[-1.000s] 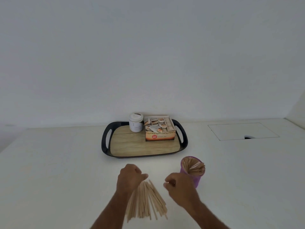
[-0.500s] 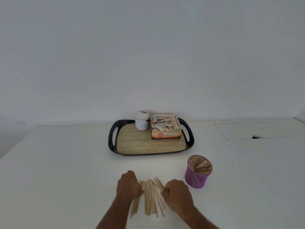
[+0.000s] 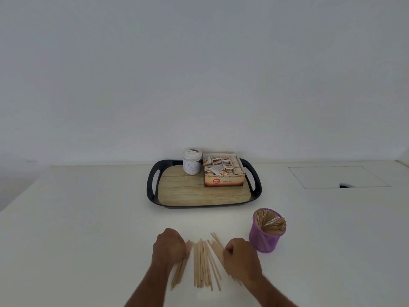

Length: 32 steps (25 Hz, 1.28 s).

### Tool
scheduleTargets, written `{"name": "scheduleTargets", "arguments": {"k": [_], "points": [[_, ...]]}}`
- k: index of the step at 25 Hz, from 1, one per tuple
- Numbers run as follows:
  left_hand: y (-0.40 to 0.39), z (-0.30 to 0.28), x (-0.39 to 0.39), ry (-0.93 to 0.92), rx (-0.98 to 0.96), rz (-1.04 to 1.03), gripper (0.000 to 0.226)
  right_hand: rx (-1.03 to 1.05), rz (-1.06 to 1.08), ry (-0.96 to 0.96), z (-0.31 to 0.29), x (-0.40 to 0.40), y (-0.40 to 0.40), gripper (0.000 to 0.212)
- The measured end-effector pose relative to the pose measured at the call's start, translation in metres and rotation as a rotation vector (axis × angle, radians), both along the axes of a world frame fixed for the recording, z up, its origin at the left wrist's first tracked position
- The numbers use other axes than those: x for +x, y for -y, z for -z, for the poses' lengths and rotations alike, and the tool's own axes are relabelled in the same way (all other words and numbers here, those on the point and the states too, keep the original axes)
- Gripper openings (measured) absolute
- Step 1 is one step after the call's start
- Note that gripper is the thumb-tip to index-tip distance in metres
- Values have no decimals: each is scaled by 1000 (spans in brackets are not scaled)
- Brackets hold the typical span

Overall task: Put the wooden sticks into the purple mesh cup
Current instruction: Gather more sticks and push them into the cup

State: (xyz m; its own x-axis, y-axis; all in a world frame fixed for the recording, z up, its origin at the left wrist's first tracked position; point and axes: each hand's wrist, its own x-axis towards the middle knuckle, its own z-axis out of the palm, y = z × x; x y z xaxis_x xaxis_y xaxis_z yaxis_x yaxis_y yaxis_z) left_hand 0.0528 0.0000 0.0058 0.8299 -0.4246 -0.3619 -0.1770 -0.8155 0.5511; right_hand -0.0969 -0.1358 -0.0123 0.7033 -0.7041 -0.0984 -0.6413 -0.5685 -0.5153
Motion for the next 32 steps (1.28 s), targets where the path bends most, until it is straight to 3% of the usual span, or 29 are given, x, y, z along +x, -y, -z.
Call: {"name": "scheduleTargets", "arguments": {"k": [10,19,25,30,32], "points": [[14,-17,1,14,-206,-68,18,129,43,308,-21,-1,6,16],[65,-64,-33,-165,-758,-65,17,40,202,705,-91,-28,41,8],[106,-80,-65,-173,-928,-4,18,-65,345,689,-104,-51,79,10],[129,-71,-76,-107,-892,87,17,-49,357,615,-100,-55,89,4],[133,-68,-79,-87,-846,130,18,-17,349,567,-93,-56,92,11]]}}
